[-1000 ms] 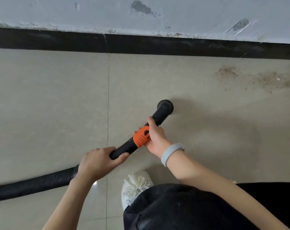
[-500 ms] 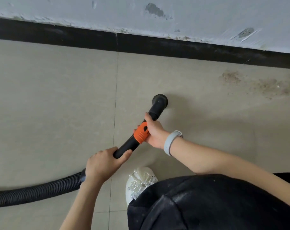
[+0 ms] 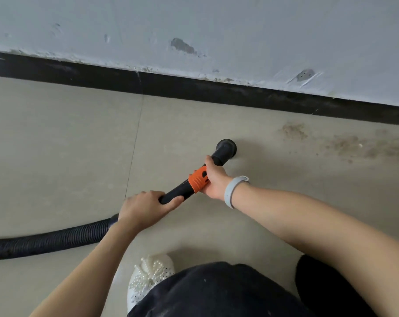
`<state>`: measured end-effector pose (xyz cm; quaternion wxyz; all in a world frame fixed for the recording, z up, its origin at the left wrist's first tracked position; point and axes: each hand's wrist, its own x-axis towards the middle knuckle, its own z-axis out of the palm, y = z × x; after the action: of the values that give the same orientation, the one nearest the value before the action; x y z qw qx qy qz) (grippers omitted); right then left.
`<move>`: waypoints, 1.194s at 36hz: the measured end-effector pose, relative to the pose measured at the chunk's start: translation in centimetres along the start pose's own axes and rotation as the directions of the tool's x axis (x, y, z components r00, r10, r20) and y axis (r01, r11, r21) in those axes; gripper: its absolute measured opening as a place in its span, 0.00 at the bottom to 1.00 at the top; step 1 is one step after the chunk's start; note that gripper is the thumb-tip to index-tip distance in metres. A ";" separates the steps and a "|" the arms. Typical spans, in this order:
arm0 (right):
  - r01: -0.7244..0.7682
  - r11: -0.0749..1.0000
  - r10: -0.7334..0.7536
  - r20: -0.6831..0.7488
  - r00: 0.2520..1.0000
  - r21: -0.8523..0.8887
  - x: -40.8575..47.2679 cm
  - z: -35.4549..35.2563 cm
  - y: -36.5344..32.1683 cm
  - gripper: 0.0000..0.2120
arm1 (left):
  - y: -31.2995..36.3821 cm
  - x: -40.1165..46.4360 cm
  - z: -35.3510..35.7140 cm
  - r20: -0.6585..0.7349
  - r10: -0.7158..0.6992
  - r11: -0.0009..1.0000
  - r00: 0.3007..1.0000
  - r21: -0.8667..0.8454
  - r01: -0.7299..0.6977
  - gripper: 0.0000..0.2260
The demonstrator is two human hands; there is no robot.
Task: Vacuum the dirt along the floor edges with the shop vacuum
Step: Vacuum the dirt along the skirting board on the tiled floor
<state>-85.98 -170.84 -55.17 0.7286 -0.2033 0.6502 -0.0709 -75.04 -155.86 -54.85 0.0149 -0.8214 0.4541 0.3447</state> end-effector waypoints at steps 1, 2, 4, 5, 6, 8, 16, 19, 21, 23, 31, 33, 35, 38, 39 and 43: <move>-0.002 1.000 0.002 -0.011 1.000 0.015 0.2 -1.3 -0.8 0.20 | 1.3 0.7 0.0 0.010 0.017 1.000 1.000 0.018 -0.017 0.27; 0.000 0.999 0.001 -0.024 1.000 0.032 0.5 -2.6 -1.6 0.20 | 2.7 1.3 -0.1 0.018 0.034 0.999 0.999 0.039 -0.035 0.27; 0.001 0.999 0.000 -0.035 0.999 0.051 0.9 -5.1 -3.1 0.20 | 5.4 2.4 -0.1 0.028 0.062 0.995 0.998 0.077 -0.064 0.27; 0.000 0.999 0.002 -0.032 0.999 0.050 1.1 -6.3 -3.7 0.20 | 6.6 2.9 -0.1 0.032 0.075 0.993 0.997 0.091 -0.078 0.27; -0.009 0.999 0.011 -0.038 0.999 0.039 1.1 -7.5 -4.3 0.21 | 7.8 3.2 0.0 0.040 0.087 0.991 0.995 0.100 -0.090 0.26; -0.034 0.999 0.035 -0.045 0.998 0.023 1.5 -10.1 -5.1 0.22 | 9.9 3.6 0.5 0.065 0.106 0.989 0.992 0.097 -0.112 0.25; -0.150 0.985 0.150 0.015 0.989 0.081 2.8 -18.7 -6.9 0.18 | 17.1 4.1 2.5 0.122 0.127 0.980 0.984 0.135 -0.143 0.25; -0.142 0.983 0.139 0.027 0.990 0.113 3.2 -20.3 -7.4 0.18 | 19.0 4.0 2.7 0.127 0.100 0.979 0.987 0.167 -0.121 0.24; -0.123 0.985 0.121 0.030 0.992 0.121 3.3 -21.4 -7.4 0.18 | 20.2 3.8 2.8 0.135 0.079 0.977 0.988 0.188 -0.104 0.22; -0.123 0.982 0.119 0.039 0.992 0.146 3.3 -22.4 -7.1 0.18 | 21.3 3.3 2.9 0.141 0.060 0.972 0.988 0.217 -0.090 0.21; -0.184 0.957 0.180 0.036 0.983 0.222 2.1 -25.9 -7.3 0.22 | 25.8 1.4 2.5 0.165 0.019 0.955 0.986 0.290 -0.067 0.23; -0.180 0.957 0.177 0.034 0.984 0.229 1.8 -27.1 -7.8 0.19 | 26.9 1.4 3.4 0.172 0.027 0.959 0.985 0.275 -0.075 0.23; -0.162 0.958 0.166 0.001 0.986 0.237 2.0 -28.3 -8.0 0.17 | 27.8 1.9 4.3 0.187 0.039 0.964 0.982 0.252 -0.086 0.23; -0.111 0.960 0.132 -0.063 0.989 0.258 2.3 -29.8 -8.3 0.17 | 29.1 3.3 5.0 0.204 0.076 0.960 0.976 0.251 -0.127 0.23; -0.095 0.957 0.120 -0.078 0.990 0.273 2.5 -30.3 -8.4 0.17 | 29.4 3.8 5.1 0.206 0.093 0.956 0.974 0.256 -0.145 0.23; -0.050 0.952 0.086 -0.107 0.991 0.303 3.4 -31.4 -8.5 0.16 | 30.0 5.3 5.6 0.200 0.148 0.943 0.969 0.267 -0.199 0.23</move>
<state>-114.76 -186.21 -57.25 0.7131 -0.0632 0.6806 -0.1555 -98.96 -175.46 -53.48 0.1427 -0.7335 0.5666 0.3472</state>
